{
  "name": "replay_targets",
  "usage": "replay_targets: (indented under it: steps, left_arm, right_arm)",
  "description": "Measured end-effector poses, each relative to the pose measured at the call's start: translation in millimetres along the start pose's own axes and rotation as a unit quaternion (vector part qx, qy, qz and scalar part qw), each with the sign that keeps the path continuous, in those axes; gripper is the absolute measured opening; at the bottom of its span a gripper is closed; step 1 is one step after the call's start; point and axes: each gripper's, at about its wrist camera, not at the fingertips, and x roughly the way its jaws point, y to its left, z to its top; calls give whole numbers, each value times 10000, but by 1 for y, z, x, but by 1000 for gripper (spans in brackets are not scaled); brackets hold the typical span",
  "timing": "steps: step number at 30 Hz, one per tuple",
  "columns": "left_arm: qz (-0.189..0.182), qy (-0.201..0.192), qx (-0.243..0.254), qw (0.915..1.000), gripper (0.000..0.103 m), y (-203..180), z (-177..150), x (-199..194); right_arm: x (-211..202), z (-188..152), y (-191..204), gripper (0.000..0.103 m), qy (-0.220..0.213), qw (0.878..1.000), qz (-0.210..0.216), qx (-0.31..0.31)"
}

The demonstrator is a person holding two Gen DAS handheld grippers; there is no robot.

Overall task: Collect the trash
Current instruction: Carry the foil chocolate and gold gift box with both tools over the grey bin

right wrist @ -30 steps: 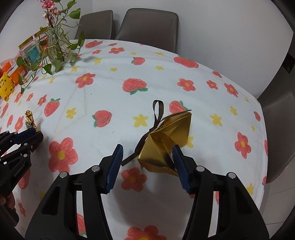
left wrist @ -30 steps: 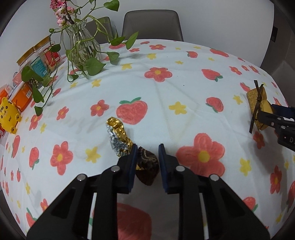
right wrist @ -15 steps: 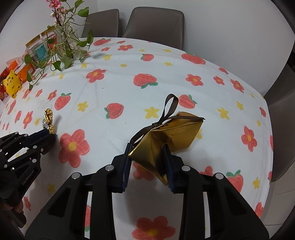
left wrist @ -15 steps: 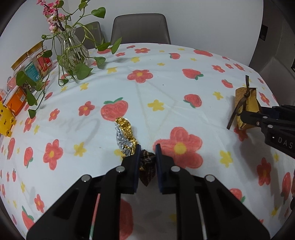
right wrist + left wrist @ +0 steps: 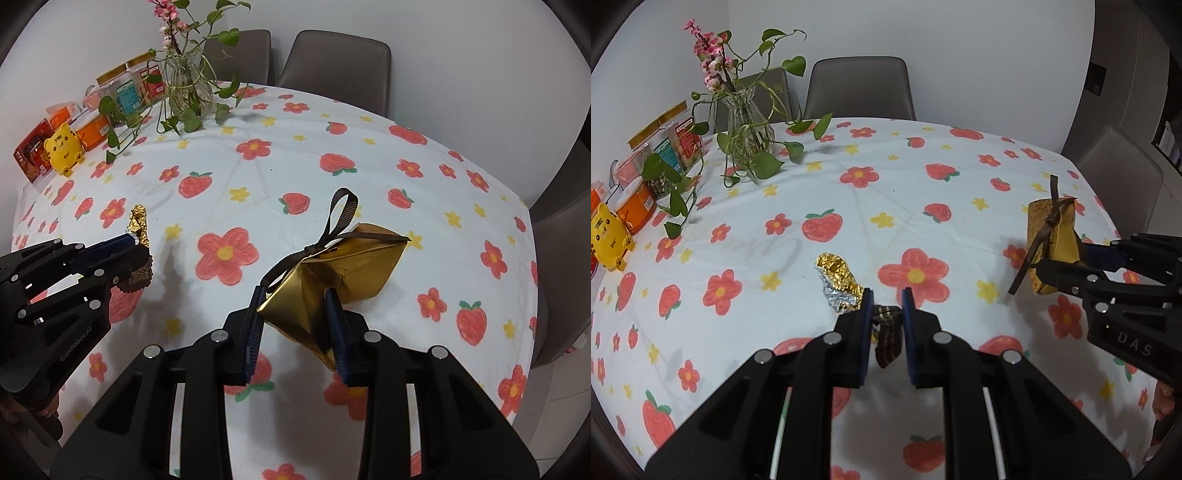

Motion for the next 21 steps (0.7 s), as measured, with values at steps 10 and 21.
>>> replay_targets:
  steps: [10,21]
  left_arm:
    - [-521,-228,439,9974,16,-32,-14,-45]
    - [-1527,-291,1636,9742,16,-158,-43,-81]
  right_arm:
    - [-44,-34,7,31,-158,9995,-164,232]
    - [-123,-125,-59,31,-288,9884,-898,1190]
